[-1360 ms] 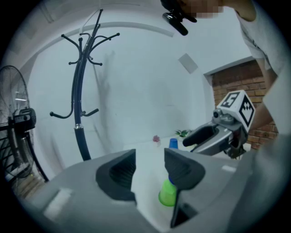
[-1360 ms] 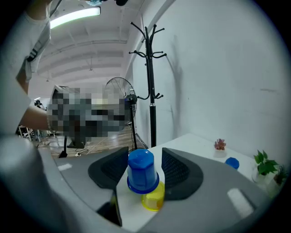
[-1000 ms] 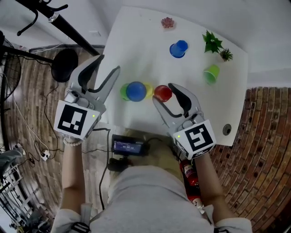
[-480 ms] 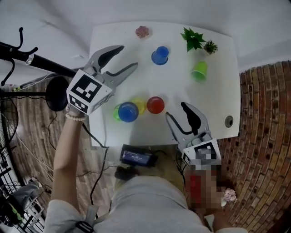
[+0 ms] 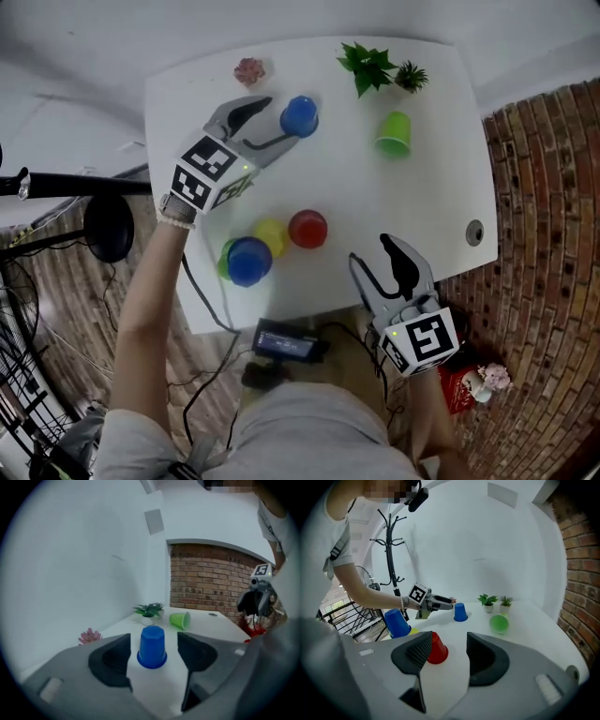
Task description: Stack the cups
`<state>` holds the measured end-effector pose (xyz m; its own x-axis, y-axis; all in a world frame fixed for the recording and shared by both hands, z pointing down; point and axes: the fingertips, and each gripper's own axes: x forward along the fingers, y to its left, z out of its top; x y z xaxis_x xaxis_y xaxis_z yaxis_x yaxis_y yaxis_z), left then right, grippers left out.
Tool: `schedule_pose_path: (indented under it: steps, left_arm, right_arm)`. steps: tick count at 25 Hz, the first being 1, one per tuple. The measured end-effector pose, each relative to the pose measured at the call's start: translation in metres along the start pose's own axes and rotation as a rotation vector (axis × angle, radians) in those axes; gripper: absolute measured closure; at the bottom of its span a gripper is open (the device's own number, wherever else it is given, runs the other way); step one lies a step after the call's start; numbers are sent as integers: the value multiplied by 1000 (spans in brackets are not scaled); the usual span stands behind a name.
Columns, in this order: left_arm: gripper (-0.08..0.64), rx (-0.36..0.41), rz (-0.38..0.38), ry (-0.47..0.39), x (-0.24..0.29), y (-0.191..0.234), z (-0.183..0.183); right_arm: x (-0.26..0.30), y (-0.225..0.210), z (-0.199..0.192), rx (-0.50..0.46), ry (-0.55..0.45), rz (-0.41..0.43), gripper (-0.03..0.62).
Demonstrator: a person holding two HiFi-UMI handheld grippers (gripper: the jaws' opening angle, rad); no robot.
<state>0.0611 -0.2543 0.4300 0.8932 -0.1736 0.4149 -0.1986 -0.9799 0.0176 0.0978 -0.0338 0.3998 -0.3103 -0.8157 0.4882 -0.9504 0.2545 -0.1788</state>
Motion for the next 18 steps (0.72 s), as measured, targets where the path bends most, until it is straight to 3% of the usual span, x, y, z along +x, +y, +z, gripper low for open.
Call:
schedule_pose_path:
  steps: [8,10,18]
  left_arm:
    - [265,-25,-16,15,41,4,-11]
    - [349,-29,0,18,43,6,-9]
    - [351,27,30,-36,0,-12,45]
  right_arm:
    - [-7,-16,-26,58,27,-57,376]
    - [-9,-18,-27,61,29,-60,376]
    - [-9,-16,-3,16,-9,-22,376]
